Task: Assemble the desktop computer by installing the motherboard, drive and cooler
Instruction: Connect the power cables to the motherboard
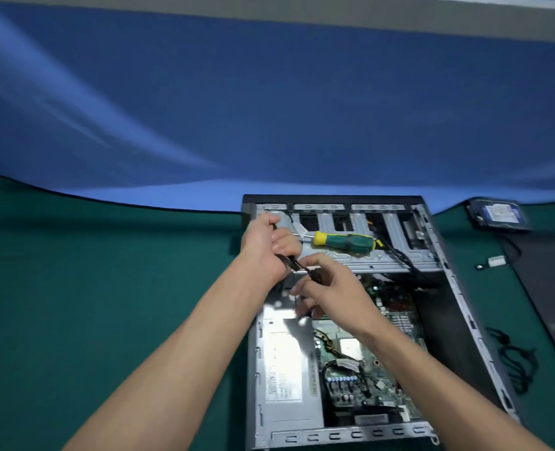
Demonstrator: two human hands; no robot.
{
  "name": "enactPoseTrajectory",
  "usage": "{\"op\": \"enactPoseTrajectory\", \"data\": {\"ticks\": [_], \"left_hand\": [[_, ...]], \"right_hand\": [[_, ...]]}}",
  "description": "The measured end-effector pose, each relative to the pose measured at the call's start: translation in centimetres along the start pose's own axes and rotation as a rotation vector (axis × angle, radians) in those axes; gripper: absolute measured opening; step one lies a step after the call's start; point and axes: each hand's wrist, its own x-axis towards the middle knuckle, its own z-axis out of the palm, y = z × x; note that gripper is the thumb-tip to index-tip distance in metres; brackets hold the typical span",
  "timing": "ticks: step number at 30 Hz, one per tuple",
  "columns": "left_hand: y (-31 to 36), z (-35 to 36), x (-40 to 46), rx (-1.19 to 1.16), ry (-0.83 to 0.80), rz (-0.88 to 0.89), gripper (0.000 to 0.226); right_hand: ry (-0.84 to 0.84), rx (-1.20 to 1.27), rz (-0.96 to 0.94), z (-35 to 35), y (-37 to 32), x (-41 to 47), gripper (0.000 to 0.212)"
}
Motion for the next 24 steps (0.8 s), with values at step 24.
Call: {"op": "enactPoseTrajectory", "data": {"ticks": [24], "left_hand": [[-17.1,0.1,6.1,2.525,0.413,0.452,0.074]], "right_hand": [[0.315,-0.046,0.298,-13.6,13.5,0.2,0.018]]}}
